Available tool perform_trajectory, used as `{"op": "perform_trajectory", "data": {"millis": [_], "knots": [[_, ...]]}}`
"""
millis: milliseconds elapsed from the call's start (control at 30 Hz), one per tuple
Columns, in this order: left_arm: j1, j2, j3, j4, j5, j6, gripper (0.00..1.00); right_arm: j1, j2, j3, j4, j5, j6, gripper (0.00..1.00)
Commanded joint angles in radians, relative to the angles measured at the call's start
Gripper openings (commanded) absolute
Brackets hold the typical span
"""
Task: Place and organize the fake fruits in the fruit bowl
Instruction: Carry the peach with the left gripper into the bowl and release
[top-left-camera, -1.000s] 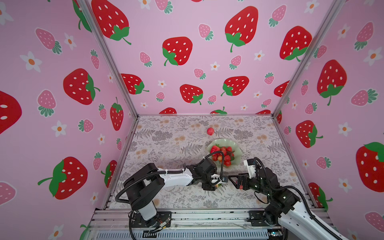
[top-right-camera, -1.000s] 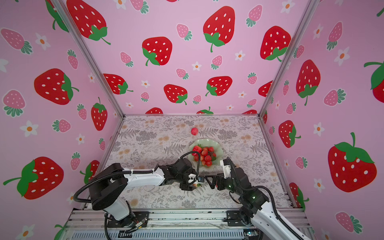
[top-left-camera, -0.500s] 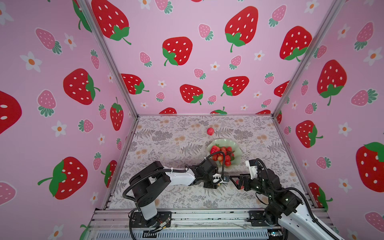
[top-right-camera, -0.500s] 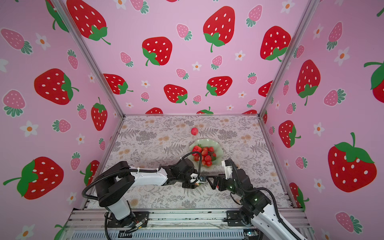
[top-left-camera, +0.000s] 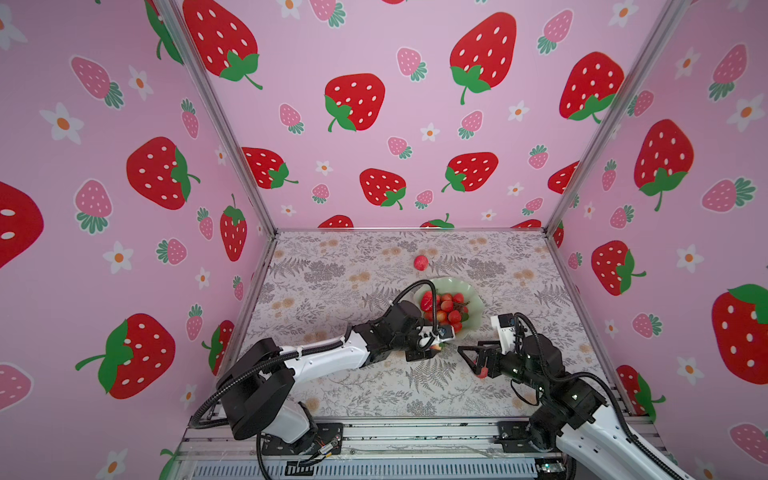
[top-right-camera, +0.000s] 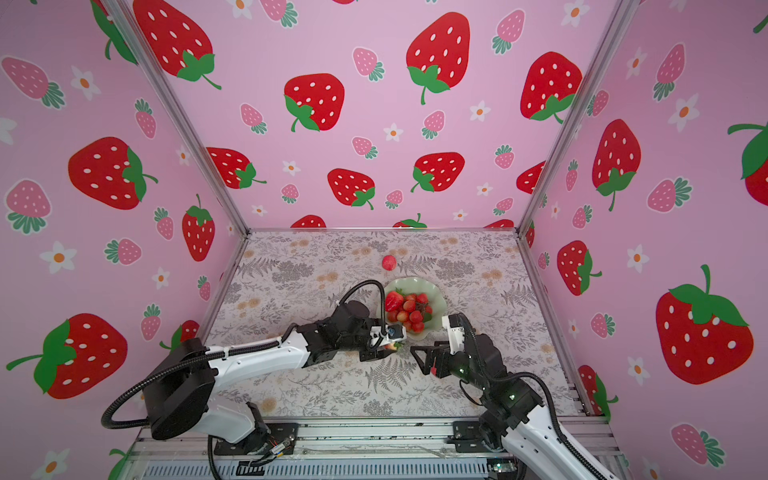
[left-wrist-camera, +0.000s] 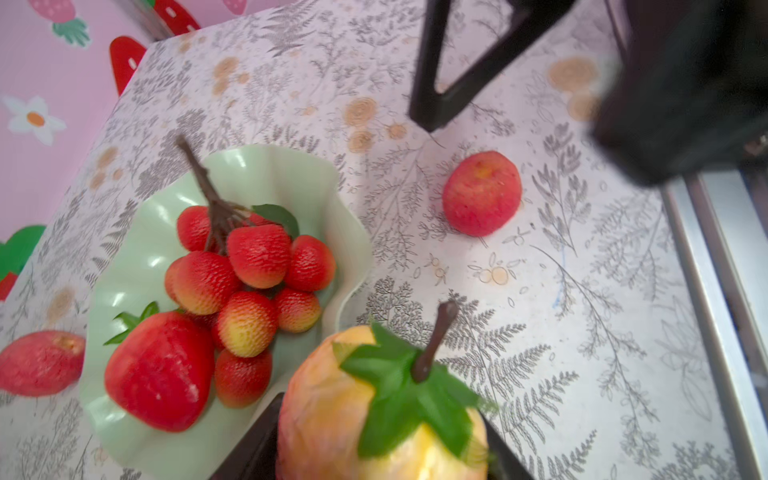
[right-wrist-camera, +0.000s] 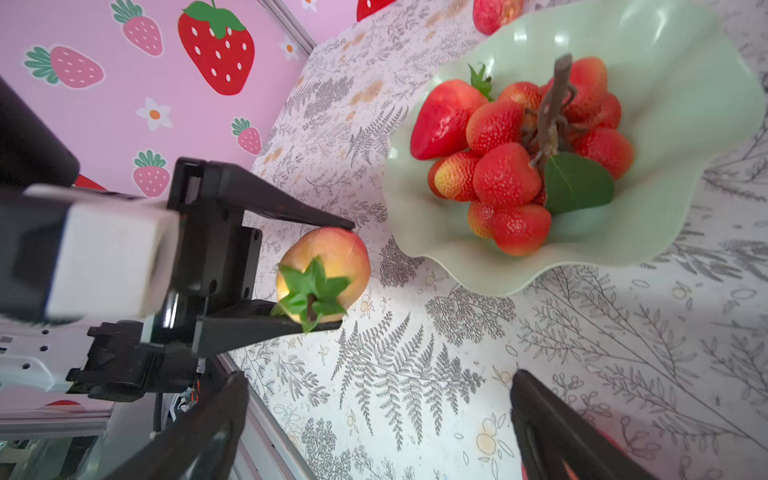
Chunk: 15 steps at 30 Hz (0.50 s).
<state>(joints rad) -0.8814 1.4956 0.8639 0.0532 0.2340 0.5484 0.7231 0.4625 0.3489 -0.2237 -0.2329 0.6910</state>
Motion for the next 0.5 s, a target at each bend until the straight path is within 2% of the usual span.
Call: {"op": "perform_trajectory", "data": {"millis": [0, 133, 300, 400, 467], "knots": [[0.032, 0.056, 0.148, -0.045, -0.078, -0.119, 0.51, -0.008, 0.034, 0.066, 0.06, 0.008, -0.05, 0.99], [0.04, 0.225, 0.417, -0.187, -0.216, -0.212, 0.51, -0.021, 0.1, 0.1, 0.08, 0.005, -0.083, 0.99], [0.084, 0.407, 0.684, -0.297, -0.243, -0.332, 0.5, -0.044, 0.154, 0.125, 0.123, -0.024, -0.093, 0.99], [0.088, 0.509, 0.809, -0.374, -0.256, -0.331, 0.5, -0.063, 0.162, 0.134, 0.13, -0.035, -0.096, 0.99], [0.09, 0.549, 0.845, -0.368, -0.249, -0.329, 0.51, -0.08, 0.159, 0.135, 0.134, -0.04, -0.098, 0.99]]}}
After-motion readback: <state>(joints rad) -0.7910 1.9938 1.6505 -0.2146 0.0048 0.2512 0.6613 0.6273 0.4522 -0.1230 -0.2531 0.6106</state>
